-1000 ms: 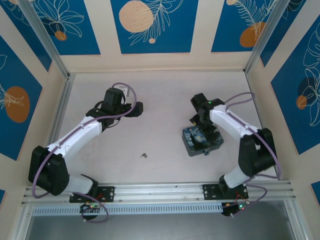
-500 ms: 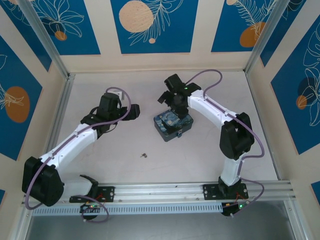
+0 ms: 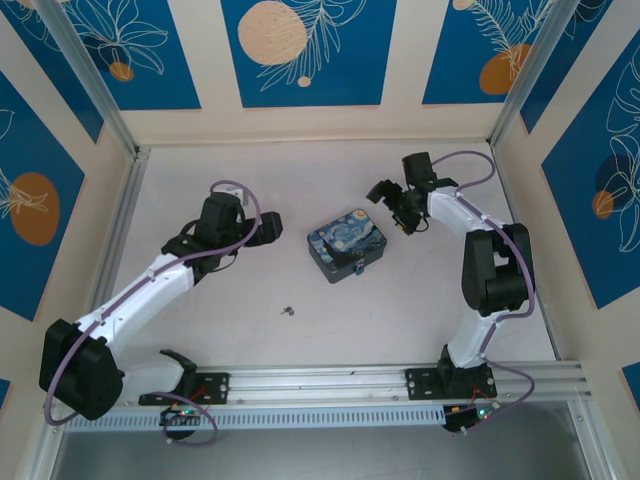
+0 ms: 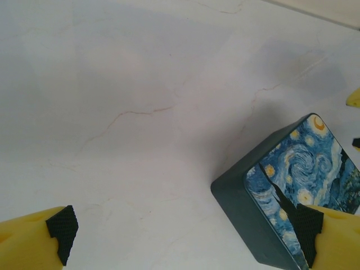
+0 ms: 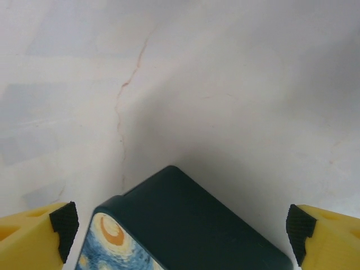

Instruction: Unlock the padlock with the key

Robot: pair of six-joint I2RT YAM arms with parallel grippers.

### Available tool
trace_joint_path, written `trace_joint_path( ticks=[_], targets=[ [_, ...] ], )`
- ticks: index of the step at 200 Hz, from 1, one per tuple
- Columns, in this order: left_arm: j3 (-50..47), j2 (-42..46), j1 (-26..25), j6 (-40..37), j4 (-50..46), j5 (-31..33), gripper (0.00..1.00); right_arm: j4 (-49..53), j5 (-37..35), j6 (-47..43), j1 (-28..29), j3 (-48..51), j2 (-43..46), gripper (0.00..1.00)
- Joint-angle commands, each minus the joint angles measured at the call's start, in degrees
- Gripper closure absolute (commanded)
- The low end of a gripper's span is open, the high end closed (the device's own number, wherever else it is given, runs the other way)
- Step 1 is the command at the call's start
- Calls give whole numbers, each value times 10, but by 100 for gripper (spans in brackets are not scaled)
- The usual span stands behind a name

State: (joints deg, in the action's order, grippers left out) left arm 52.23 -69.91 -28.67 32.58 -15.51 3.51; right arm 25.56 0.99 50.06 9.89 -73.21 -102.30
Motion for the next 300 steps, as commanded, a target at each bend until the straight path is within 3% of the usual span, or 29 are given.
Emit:
trace_joint_path(
  ticks=[1, 53, 105, 226, 264, 300],
  targets=[
    [3, -4, -16, 21, -5, 15, 0, -77, 106, -13, -2, 24, 4, 5],
    [5, -25, -27, 50, -3, 15, 0, -163, 144, 72, 46, 161, 89, 6],
    [-15, -58, -42, 90, 50, -2, 0, -234, 114, 144, 120, 247, 157, 5],
    [23, -207, -86, 128, 151, -48, 0, -214, 64, 171, 143, 289, 208, 5],
    [37, -242, -95, 152, 201, -52, 0, -219, 70, 178, 129, 290, 203, 4],
    [81, -271, -95, 139, 192, -53, 0, -227, 81, 187, 115, 283, 195, 4]
  ],
)
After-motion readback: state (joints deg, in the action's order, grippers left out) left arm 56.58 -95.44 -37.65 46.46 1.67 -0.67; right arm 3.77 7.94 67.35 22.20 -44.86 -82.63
